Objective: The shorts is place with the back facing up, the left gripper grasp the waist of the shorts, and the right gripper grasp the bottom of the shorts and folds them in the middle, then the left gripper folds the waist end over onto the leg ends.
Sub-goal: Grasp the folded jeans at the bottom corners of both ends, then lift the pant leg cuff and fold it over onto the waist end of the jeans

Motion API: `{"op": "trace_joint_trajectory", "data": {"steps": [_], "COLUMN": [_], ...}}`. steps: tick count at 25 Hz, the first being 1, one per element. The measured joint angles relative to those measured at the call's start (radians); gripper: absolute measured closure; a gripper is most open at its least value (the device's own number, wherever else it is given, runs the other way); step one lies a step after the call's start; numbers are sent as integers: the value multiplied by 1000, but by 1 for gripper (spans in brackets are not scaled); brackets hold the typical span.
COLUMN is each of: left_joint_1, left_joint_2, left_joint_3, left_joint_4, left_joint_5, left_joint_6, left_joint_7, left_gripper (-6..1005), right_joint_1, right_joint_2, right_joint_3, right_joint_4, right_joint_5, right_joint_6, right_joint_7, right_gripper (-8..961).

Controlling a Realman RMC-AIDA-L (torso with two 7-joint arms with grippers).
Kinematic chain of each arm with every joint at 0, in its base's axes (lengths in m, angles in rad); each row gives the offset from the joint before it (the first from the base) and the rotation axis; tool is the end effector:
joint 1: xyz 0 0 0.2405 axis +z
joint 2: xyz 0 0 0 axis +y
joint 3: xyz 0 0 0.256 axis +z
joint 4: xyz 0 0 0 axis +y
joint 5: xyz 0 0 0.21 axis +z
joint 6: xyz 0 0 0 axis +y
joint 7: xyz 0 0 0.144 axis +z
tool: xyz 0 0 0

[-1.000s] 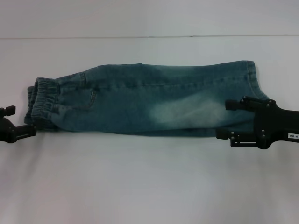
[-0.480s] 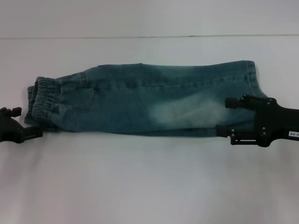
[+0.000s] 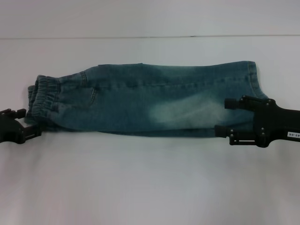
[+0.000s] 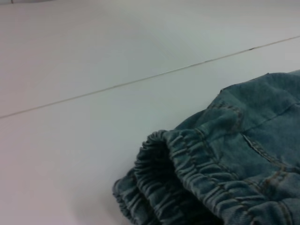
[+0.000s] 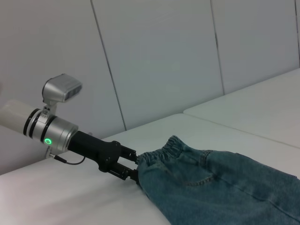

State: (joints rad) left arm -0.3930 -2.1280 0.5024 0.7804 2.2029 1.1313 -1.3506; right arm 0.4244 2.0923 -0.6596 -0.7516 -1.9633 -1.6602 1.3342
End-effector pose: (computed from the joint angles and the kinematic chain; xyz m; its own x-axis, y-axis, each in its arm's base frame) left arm -0.3675 0.3231 0.0328 0.7931 0.4882 0.3642 0.6015 -0.5340 -0.5941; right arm 0.2758 0.3031 0.0169 0.7830 -0.2899 -0.5504 -0.4421 -0.8817 -0.1645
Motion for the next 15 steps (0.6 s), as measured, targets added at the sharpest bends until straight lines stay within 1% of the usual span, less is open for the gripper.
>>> {"op": "trace_joint_trajectory", "data": {"steps": [1, 7, 12, 15], "left_joint_1": [-1, -8, -8, -9], "left_joint_2": [1, 3, 4, 4], "left_joint_3": [2, 17, 19, 19], "left_joint_4": [-2, -7, -7, -7], "left_joint_5": [2, 26, 27, 27], "left_joint_6": [1, 5, 11, 28], "left_joint_7": [0, -1, -2, 0], "left_gripper": [128, 344, 581, 624], "right_joint_1": [0, 2, 2, 2], "right_joint_2": [0, 0, 0, 0], "right_joint_3": [0, 1, 2, 9], "right_joint_4": [0, 0, 1, 2], "right_joint_5": [0, 0, 0, 0], "right_joint_6": [0, 8, 11, 12], "right_joint_7": [1, 3, 3, 3], "right_gripper": [7, 6, 6, 6]}}
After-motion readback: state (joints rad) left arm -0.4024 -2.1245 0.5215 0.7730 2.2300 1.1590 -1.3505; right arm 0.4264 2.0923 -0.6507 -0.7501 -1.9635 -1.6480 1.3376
